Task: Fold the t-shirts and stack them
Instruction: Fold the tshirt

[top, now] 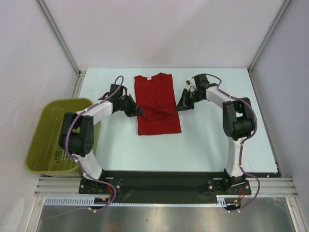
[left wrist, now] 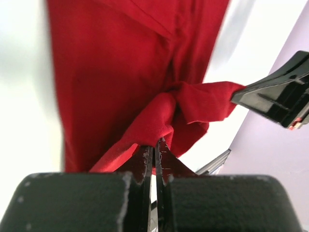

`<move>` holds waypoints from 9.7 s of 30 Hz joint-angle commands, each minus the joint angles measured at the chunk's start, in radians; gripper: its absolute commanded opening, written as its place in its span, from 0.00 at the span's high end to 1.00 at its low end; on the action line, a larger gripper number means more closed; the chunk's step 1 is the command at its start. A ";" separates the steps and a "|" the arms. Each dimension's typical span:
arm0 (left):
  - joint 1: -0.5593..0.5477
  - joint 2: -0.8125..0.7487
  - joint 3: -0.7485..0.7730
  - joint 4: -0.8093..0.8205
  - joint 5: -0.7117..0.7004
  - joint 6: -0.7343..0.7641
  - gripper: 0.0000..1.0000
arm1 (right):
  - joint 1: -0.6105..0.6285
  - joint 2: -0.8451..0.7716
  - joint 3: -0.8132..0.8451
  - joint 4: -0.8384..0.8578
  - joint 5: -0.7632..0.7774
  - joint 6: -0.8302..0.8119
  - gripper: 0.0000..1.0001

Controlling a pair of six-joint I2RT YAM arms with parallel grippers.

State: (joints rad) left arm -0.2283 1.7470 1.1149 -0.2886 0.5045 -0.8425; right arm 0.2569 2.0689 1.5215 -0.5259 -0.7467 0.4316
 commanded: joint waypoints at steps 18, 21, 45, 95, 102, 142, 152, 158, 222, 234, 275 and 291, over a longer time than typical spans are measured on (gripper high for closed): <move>0.072 0.157 0.143 0.025 0.060 0.026 1.00 | -0.047 0.204 0.287 -0.098 -0.102 -0.010 1.00; 0.073 0.178 0.166 0.020 0.062 0.026 0.99 | -0.048 0.223 0.307 -0.103 -0.106 -0.010 1.00; 0.052 0.128 0.424 -0.288 -0.237 0.324 0.54 | -0.148 0.404 0.784 -0.322 -0.004 -0.051 0.51; -0.036 -0.333 -0.672 0.488 -0.149 -0.443 0.53 | 0.022 -0.426 -0.822 0.647 0.311 0.665 0.26; -0.042 -0.325 -0.664 0.436 -0.175 -0.457 0.48 | 0.033 -0.400 -0.839 0.667 0.328 0.716 0.40; -0.068 -0.276 -0.599 0.304 -0.208 -0.210 1.00 | 0.100 -0.502 -0.923 0.529 0.345 0.447 1.00; -0.160 -0.535 -0.743 0.092 -0.224 -0.121 0.56 | 0.252 -0.889 -1.087 0.348 0.417 0.400 0.74; -0.171 -0.612 -0.620 -0.098 -0.222 0.042 0.41 | 0.205 -0.874 -0.956 0.189 0.409 0.162 0.50; -0.117 0.298 0.396 -0.244 -0.096 0.477 0.75 | 0.001 0.022 0.023 -0.151 0.277 -0.197 0.73; -0.091 0.313 0.399 -0.265 -0.164 0.461 0.99 | -0.015 0.030 0.026 -0.174 0.323 -0.189 1.00; -0.213 -0.507 -0.375 -0.029 -0.238 0.076 0.60 | 0.017 -0.800 -0.555 0.071 0.359 0.031 0.00; -0.236 -0.709 -0.776 0.235 -0.271 -0.543 0.42 | 0.152 -1.017 -1.167 0.520 0.380 0.962 0.41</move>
State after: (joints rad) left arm -0.4511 1.0290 0.2729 -0.0902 0.2661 -1.3128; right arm 0.3557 1.1046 0.3923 -0.1360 -0.4885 1.1500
